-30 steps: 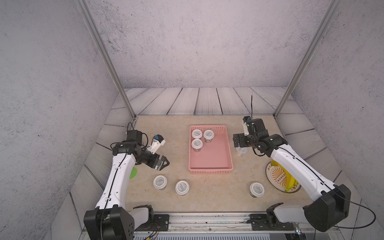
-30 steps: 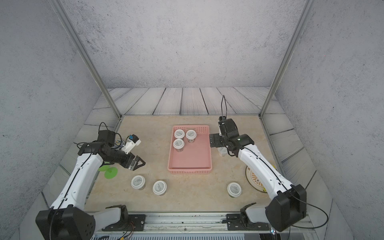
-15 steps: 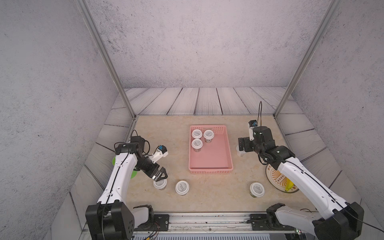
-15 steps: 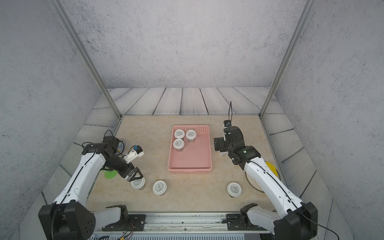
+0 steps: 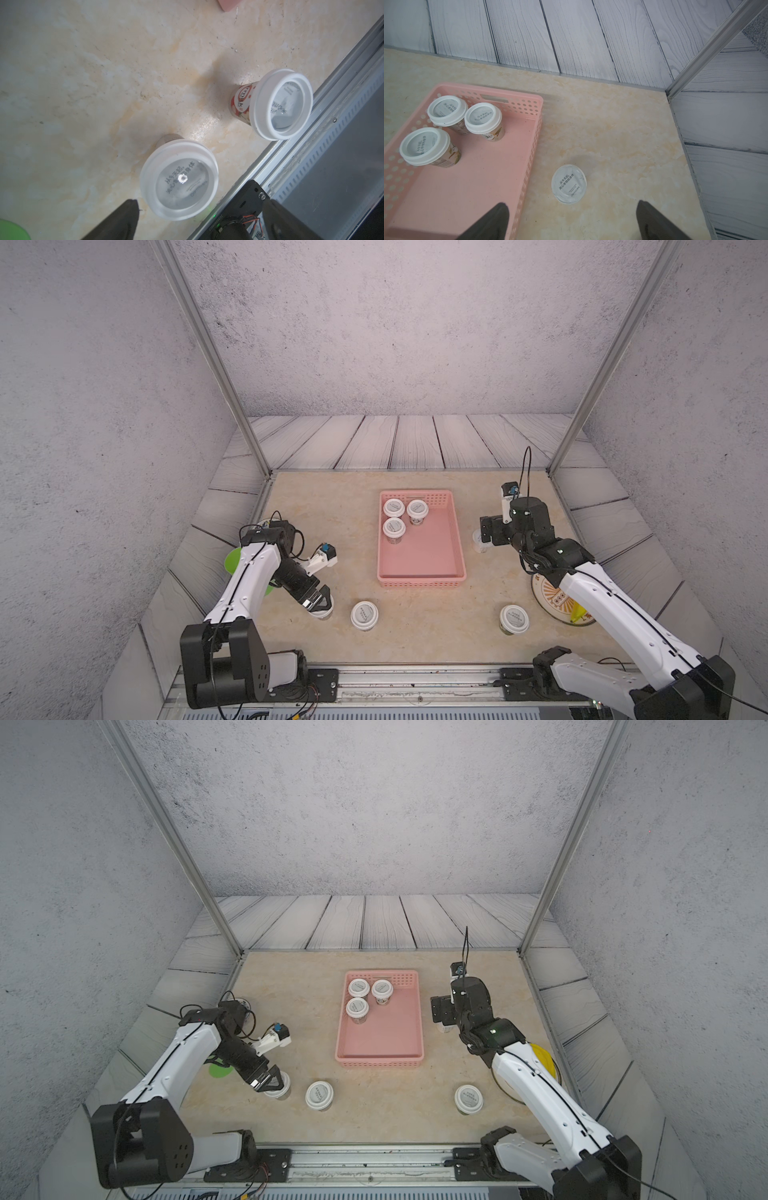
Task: Put the yogurt in the basket
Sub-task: Pick up the yogurt from the center of the board.
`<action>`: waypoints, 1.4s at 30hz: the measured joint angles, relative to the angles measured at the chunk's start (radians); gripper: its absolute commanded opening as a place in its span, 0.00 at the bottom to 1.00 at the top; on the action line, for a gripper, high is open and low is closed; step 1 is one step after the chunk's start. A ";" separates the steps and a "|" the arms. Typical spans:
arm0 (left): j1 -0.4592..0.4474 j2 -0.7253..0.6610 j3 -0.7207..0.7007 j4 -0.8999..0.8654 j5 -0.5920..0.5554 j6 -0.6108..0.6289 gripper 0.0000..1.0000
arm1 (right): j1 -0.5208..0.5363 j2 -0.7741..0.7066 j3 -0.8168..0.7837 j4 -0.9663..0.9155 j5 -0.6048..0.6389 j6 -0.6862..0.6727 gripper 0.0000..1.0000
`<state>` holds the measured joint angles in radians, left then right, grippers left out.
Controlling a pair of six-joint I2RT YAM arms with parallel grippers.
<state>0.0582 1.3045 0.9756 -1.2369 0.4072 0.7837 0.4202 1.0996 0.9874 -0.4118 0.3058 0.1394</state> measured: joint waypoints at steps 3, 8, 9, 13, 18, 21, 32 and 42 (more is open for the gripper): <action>0.000 0.005 -0.007 0.030 -0.010 0.002 0.98 | 0.000 0.000 -0.001 0.004 0.003 -0.003 1.00; 0.000 0.020 -0.046 0.074 -0.019 0.003 0.99 | -0.001 0.000 -0.002 0.005 0.006 -0.005 1.00; 0.000 0.026 -0.054 0.076 -0.019 0.003 0.98 | -0.001 0.000 -0.002 0.005 0.009 -0.006 1.00; 0.000 0.037 -0.087 0.090 -0.024 0.019 0.99 | -0.001 0.001 -0.003 0.005 0.012 -0.010 1.00; 0.000 0.038 -0.095 0.091 -0.021 0.032 1.00 | -0.001 0.002 -0.003 0.005 0.019 -0.011 1.00; 0.000 0.040 -0.101 0.095 -0.021 0.036 0.98 | -0.001 0.002 -0.003 0.005 0.020 -0.011 1.00; -0.003 0.066 -0.113 0.119 -0.039 0.036 0.94 | -0.001 0.003 -0.003 0.005 0.027 -0.013 1.00; -0.005 0.085 -0.127 0.137 -0.049 0.035 0.82 | -0.001 0.010 -0.003 0.005 0.026 -0.013 1.00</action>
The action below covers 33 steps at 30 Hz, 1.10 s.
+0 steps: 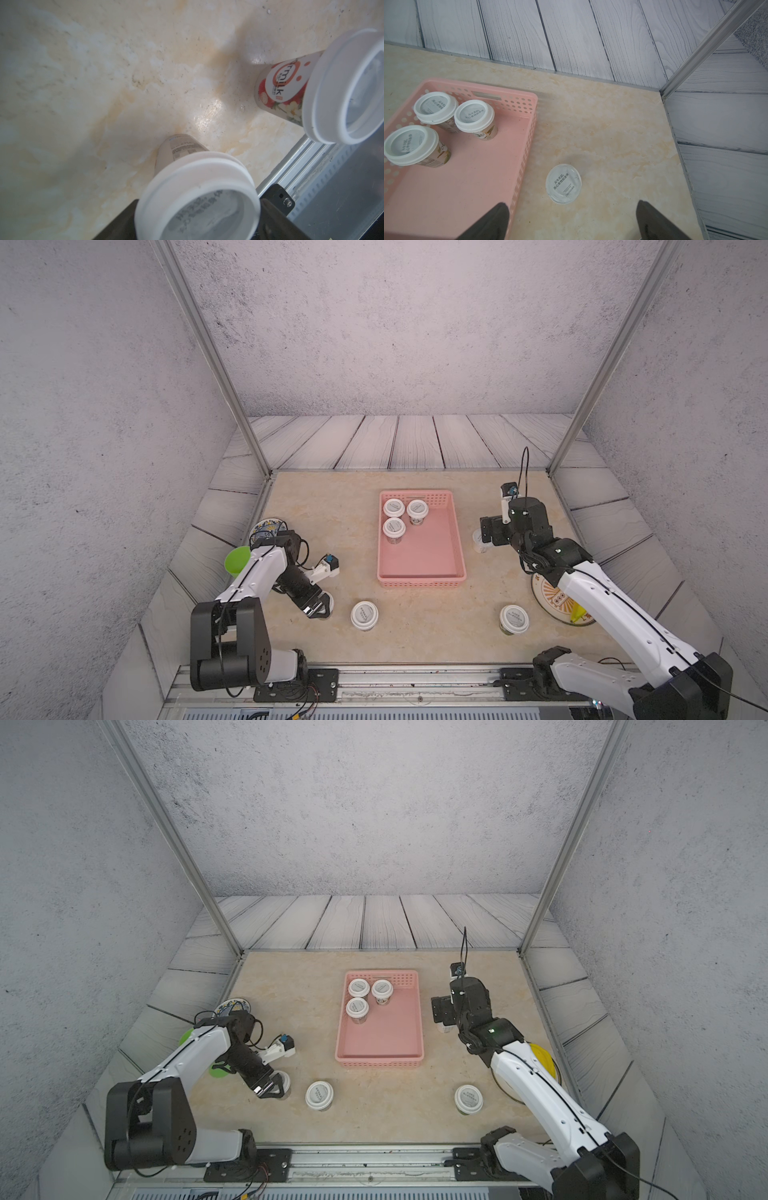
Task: Put the yogurt in the basket
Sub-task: Pick up the yogurt from the center of the board.
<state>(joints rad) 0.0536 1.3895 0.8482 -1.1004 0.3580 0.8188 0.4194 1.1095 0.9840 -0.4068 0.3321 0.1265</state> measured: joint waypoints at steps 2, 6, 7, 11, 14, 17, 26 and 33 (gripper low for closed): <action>-0.001 0.011 0.000 0.002 0.000 -0.004 0.80 | 0.000 0.000 0.000 0.000 0.000 0.000 1.00; -0.002 0.022 0.002 0.000 0.000 -0.007 0.78 | 0.000 0.000 0.000 0.000 0.000 0.000 1.00; -0.002 0.022 0.002 0.000 0.000 -0.008 0.78 | 0.000 0.001 0.000 0.000 0.000 0.000 1.00; -0.004 0.022 0.019 -0.013 0.006 -0.013 0.78 | 0.000 0.012 0.000 0.000 0.000 0.000 1.00; -0.005 0.016 0.039 -0.021 0.015 -0.015 0.76 | 0.000 0.018 0.000 0.000 0.000 0.000 1.00; -0.005 0.014 0.070 -0.034 0.024 -0.020 0.76 | 0.000 0.021 0.000 0.000 0.000 0.000 1.00; -0.026 0.006 0.203 -0.082 0.074 -0.055 0.76 | 0.000 0.022 0.000 0.000 0.000 0.000 1.00; -0.090 0.004 0.309 -0.101 0.121 -0.102 0.76 | 0.000 0.022 0.000 -0.001 0.000 0.000 1.00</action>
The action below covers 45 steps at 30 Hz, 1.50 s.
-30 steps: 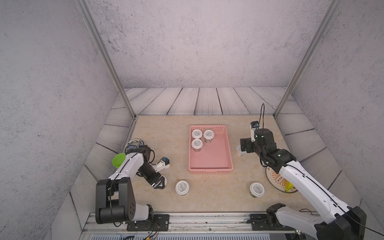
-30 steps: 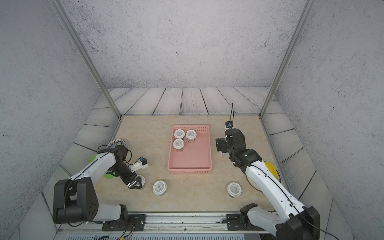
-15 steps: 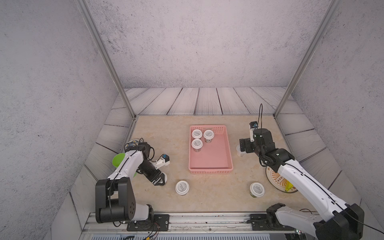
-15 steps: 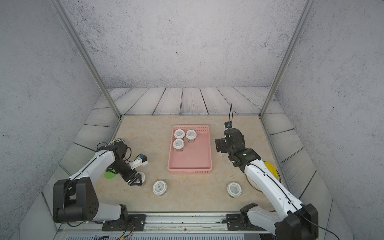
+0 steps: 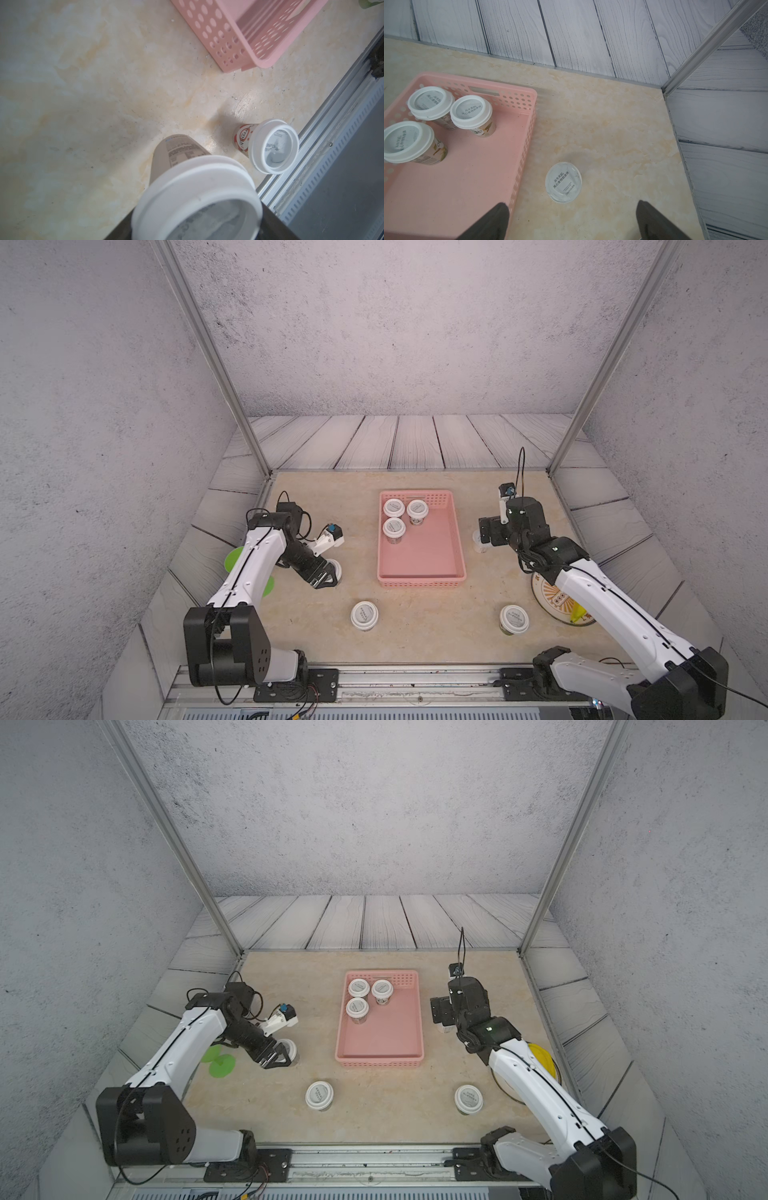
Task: Put the yogurt in the basket
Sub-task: Pick up the yogurt from the center of the board, then place the yogurt in the basket.
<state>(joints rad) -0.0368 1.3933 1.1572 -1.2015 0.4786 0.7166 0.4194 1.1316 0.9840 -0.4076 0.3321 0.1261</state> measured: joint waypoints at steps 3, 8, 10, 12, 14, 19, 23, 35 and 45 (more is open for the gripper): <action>-0.051 0.003 0.046 -0.005 0.012 -0.023 0.76 | 0.000 0.000 0.000 -0.001 0.001 0.000 1.00; -0.128 0.040 0.133 -0.014 0.036 -0.073 0.76 | 0.000 -0.007 0.000 -0.002 0.003 0.000 1.00; -0.154 0.063 0.162 -0.013 0.044 -0.098 0.76 | 0.000 -0.012 0.000 -0.003 0.004 0.000 1.00; -0.187 0.095 0.199 -0.012 0.048 -0.133 0.75 | 0.000 -0.016 0.000 -0.006 0.004 0.000 1.00; -0.219 0.127 0.238 -0.010 0.050 -0.163 0.73 | 0.000 -0.021 0.000 -0.007 0.005 0.000 1.00; -0.290 0.212 0.346 0.006 0.049 -0.261 0.67 | 0.000 -0.039 -0.005 -0.010 0.010 0.000 1.00; -0.322 0.275 0.434 0.015 0.055 -0.351 0.67 | 0.000 -0.055 -0.018 -0.008 0.013 -0.002 1.00; -0.394 0.406 0.557 0.051 0.079 -0.588 0.67 | 0.000 -0.058 -0.026 -0.008 0.019 -0.005 1.00; -0.481 0.576 0.753 0.053 0.055 -0.665 0.67 | 0.000 -0.060 -0.030 -0.018 0.024 -0.005 1.00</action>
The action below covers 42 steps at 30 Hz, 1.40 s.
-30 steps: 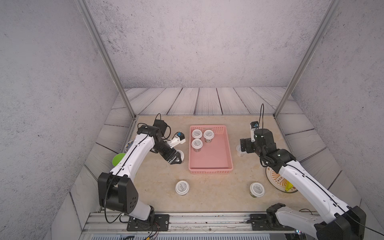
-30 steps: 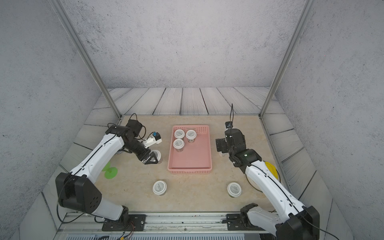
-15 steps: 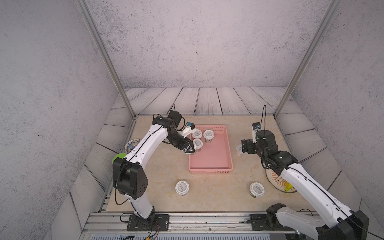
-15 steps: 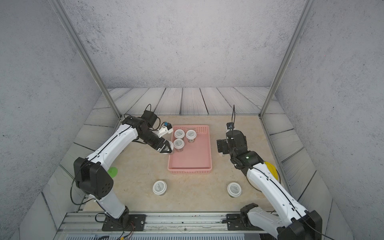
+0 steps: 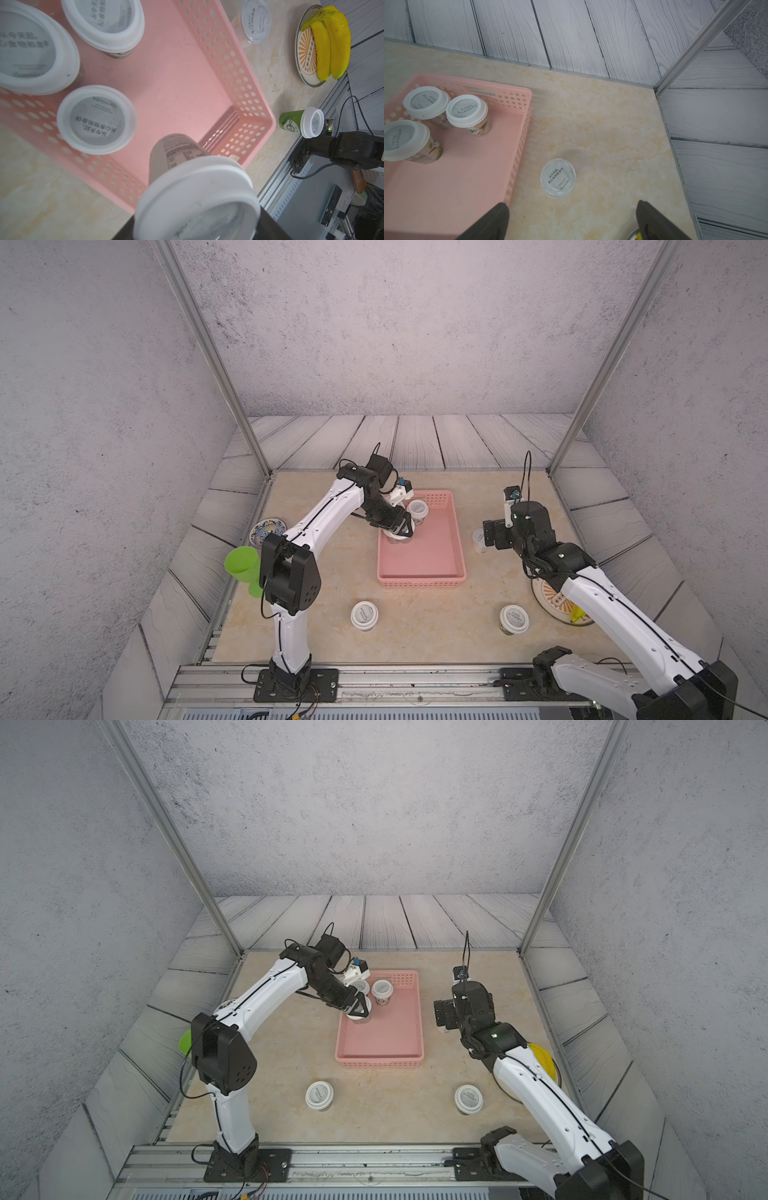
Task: Put the yogurt in the basket
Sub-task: Place the yogurt in the basket.
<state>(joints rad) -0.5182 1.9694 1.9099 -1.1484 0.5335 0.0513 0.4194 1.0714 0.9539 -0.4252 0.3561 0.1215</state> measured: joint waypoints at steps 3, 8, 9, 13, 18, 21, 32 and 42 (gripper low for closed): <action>-0.022 0.058 0.062 0.001 -0.015 -0.012 0.67 | 0.000 0.000 0.000 -0.004 0.005 -0.001 1.00; -0.049 0.134 0.129 -0.002 -0.050 -0.031 0.67 | 0.000 0.000 0.000 -0.005 0.008 -0.001 1.00; -0.057 0.148 0.142 -0.003 -0.061 -0.034 0.67 | 0.000 0.000 0.000 -0.005 0.011 -0.002 1.00; -0.089 0.207 0.204 -0.008 -0.103 -0.045 0.67 | 0.000 0.000 -0.005 -0.001 0.013 -0.002 1.00; -0.129 0.278 0.285 -0.011 -0.151 -0.048 0.67 | 0.000 0.000 -0.007 -0.003 0.013 -0.003 1.00; -0.143 0.325 0.322 -0.015 -0.168 -0.048 0.67 | 0.000 0.000 -0.008 -0.002 0.013 -0.003 1.00; -0.143 0.437 0.376 -0.025 -0.195 -0.048 0.67 | 0.000 0.000 -0.013 0.005 0.013 -0.003 1.00; -0.143 0.480 0.396 -0.024 -0.191 -0.051 0.70 | 0.000 0.000 -0.013 0.011 0.013 -0.003 1.00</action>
<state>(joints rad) -0.6613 2.4489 2.3054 -1.1728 0.3424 0.0006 0.4194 1.0714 0.9409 -0.4137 0.3687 0.1188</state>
